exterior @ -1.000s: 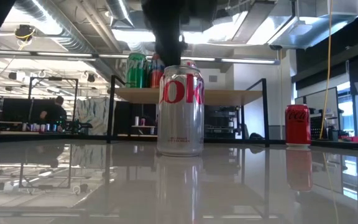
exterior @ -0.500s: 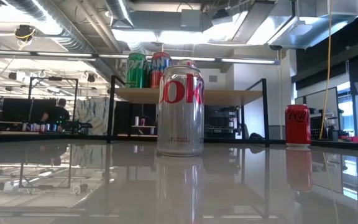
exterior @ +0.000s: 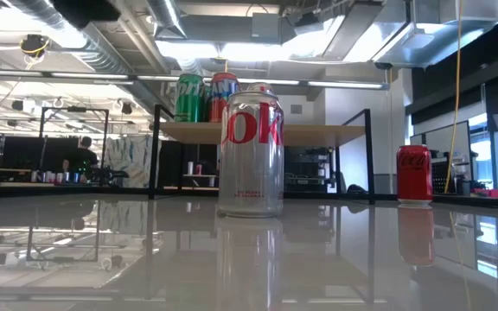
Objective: Place canned beverage on shelf
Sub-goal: Put the white soda can on the shelf aligned with the other white soda can
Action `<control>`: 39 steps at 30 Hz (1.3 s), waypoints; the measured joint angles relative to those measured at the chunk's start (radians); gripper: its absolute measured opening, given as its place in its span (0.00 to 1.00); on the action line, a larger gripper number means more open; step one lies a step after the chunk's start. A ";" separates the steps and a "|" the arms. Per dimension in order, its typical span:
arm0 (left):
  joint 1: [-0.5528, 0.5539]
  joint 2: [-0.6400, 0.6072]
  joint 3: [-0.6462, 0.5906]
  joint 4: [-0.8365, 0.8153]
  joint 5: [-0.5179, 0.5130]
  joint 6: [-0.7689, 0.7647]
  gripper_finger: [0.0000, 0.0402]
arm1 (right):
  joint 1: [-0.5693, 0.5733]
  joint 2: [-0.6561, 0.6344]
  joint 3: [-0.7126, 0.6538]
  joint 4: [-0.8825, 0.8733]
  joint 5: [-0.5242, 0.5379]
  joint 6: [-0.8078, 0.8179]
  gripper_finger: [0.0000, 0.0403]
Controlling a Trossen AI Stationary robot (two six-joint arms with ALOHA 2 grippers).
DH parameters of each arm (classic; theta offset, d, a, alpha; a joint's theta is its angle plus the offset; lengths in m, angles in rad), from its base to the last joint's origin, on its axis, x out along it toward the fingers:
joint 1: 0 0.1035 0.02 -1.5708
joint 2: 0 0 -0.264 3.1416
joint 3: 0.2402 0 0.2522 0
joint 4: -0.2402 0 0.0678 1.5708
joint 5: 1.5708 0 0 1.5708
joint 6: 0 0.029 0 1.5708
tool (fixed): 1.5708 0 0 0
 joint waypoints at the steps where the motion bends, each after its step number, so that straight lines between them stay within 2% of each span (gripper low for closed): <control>1: -0.010 -0.005 -0.039 0.048 -0.001 0.010 0.85 | -0.006 0.000 0.000 0.000 0.000 0.000 0.85; 3: -0.022 -0.005 -0.102 0.124 -0.015 0.043 0.85 | -0.019 0.000 0.000 -0.001 0.000 0.001 0.85; 7: -0.007 -0.006 -0.131 0.129 -0.047 0.092 0.85 | -0.058 0.000 0.000 0.008 -0.001 0.027 0.86; 13: 0.025 -0.006 -0.126 0.122 -0.046 0.120 0.85 | -0.140 0.000 0.000 -0.026 -0.036 0.079 0.98; 21: 0.026 -0.006 -0.125 0.120 -0.047 0.125 0.85 | -0.181 0.000 0.000 -0.053 -0.052 0.020 0.90; 27: 0.026 -0.005 -0.125 0.120 -0.047 0.124 0.85 | -0.184 0.057 0.000 -0.047 -0.052 0.022 0.91; 36: 0.026 -0.005 -0.125 0.121 -0.049 0.123 0.85 | -0.279 0.159 0.000 -0.049 -0.028 0.048 0.90; 39: 0.026 -0.005 -0.125 0.121 -0.050 0.124 0.85 | -0.311 0.178 0.000 -0.049 -0.075 0.080 0.90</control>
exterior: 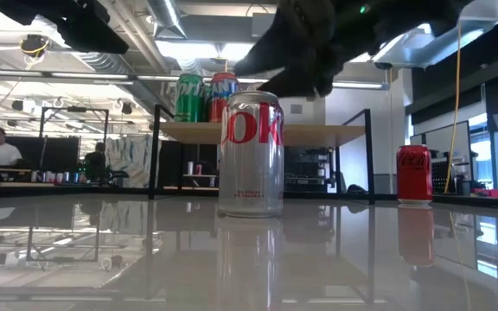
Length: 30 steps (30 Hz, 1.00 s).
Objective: Place canned beverage on shelf
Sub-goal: Put the white soda can on the shelf aligned with the other white soda can
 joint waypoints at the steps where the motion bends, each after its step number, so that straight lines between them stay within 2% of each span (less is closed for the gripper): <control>1: 0.000 0.000 0.000 0.000 0.000 0.000 0.85 | -0.007 0.006 0.000 0.001 -0.018 0.012 0.90; 12: 0.000 0.000 0.000 -0.001 -0.001 0.000 0.85 | -0.012 0.060 0.000 0.002 -0.074 0.028 0.90; 23: 0.000 0.001 0.001 0.002 -0.002 0.000 0.85 | -0.012 0.077 0.000 -0.001 -0.062 0.021 0.90; 30: 0.000 0.001 0.001 0.005 -0.002 0.001 0.85 | -0.012 0.151 0.000 0.059 -0.022 0.016 0.90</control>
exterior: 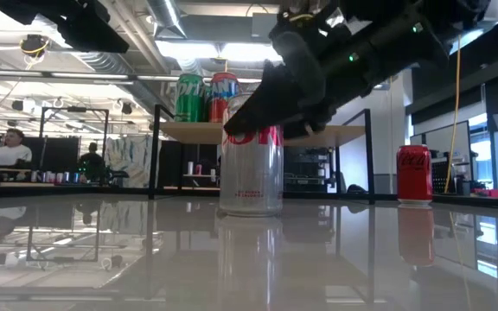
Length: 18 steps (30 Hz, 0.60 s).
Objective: Place canned beverage on shelf
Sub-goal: Put the white soda can on the shelf aligned with the other white soda can
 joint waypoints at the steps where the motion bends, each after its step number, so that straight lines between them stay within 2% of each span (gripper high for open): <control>1: 0.000 0.000 0.000 0.003 0.000 0.000 0.85 | 0.000 0.008 0.000 0.017 -0.001 -0.003 0.90; 6: 0.002 0.000 0.000 0.002 0.001 0.000 0.85 | 0.000 0.016 0.000 0.024 0.000 -0.017 0.88; 11: 0.002 0.000 0.000 0.002 0.001 0.000 0.85 | 0.000 0.004 0.000 0.014 -0.026 -0.024 0.73; 18: 0.002 0.000 0.000 0.001 0.001 0.000 0.85 | 0.001 -0.059 -0.002 -0.026 -0.038 -0.049 0.72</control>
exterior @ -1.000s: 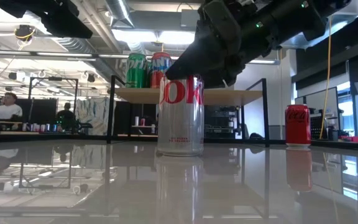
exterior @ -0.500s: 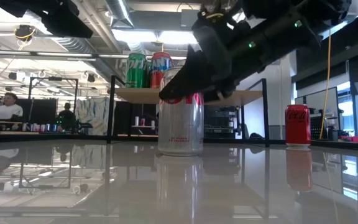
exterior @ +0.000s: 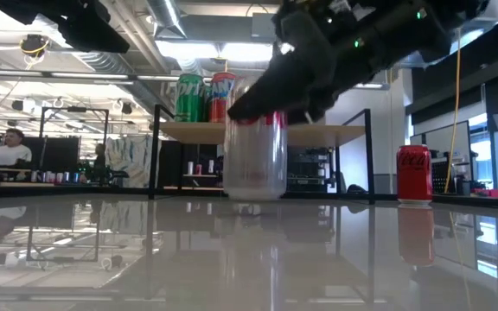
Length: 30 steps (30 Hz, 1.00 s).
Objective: Place canned beverage on shelf
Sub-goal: Put the white soda can on the shelf aligned with the other white soda can
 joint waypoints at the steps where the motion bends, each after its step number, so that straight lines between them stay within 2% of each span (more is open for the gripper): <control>1: 0.000 0.000 0.000 0.000 0.000 0.000 0.85 | 0.000 -0.017 0.000 -0.015 0.000 -0.001 0.72; 6: 0.000 0.000 0.000 -0.001 0.000 0.000 0.85 | -0.001 -0.109 0.051 -0.168 0.014 -0.025 0.72; 12: 0.000 0.000 0.000 -0.001 0.000 0.000 0.85 | -0.012 -0.156 0.237 -0.428 0.113 -0.093 0.72; 16: 0.000 0.000 0.000 -0.001 0.000 0.000 0.85 | -0.057 -0.155 0.374 -0.588 0.133 -0.113 0.72; 25: 0.000 0.000 0.000 -0.001 0.000 0.000 0.85 | -0.222 -0.154 0.526 -0.698 0.128 -0.191 0.72; 30: 0.000 0.000 0.000 -0.001 0.000 0.000 0.85 | -0.326 -0.168 0.534 -0.701 0.014 -0.217 0.72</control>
